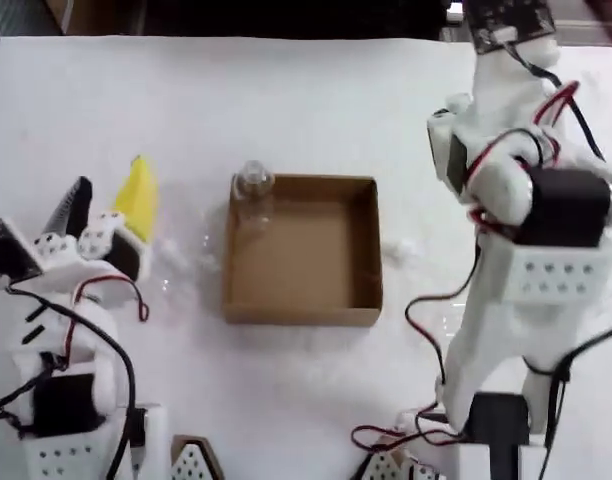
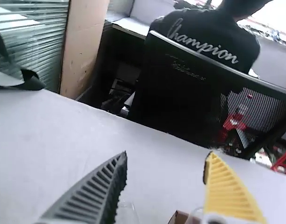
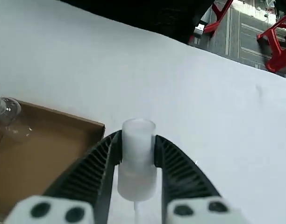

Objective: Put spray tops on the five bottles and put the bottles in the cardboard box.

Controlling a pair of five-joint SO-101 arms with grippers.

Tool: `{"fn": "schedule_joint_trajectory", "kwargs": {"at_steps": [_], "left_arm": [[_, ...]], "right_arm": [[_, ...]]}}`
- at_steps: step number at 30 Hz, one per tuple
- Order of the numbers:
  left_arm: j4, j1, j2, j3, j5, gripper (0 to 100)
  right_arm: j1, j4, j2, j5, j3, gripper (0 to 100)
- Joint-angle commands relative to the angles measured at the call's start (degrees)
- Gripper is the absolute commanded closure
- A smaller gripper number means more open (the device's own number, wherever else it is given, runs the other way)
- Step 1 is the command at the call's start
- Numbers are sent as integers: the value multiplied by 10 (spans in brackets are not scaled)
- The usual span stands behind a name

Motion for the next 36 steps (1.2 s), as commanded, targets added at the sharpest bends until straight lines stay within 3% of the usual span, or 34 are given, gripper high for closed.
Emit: {"fn": "schedule_joint_trajectory", "kwargs": {"at_steps": [1, 5, 10, 14, 18, 24, 30, 36], "left_arm": [[91, 55, 0, -100, -149, 752], [193, 69, 0, -149, -258, 752], [278, 75, 0, -196, -204, 752], [298, 141, -1, -195, -193, 752], [313, 213, -1, -170, -207, 752], [344, 306, -18, -180, -210, 752], [318, 367, -109, -117, -287, 752], [243, 364, -234, -7, -258, 752]], "right_arm": [[-2, 15, -64, -57, -4, 982], [-43, 15, -140, -64, 51, 982], [-151, -6, -239, -64, 114, 982], [-210, -54, -296, -64, 170, 982], [-224, -117, -335, -68, 243, 982], [-223, -216, -372, -135, 358, 982], [-238, -290, -397, -137, 421, 982], [-323, -337, -393, -137, 470, 982]]}}
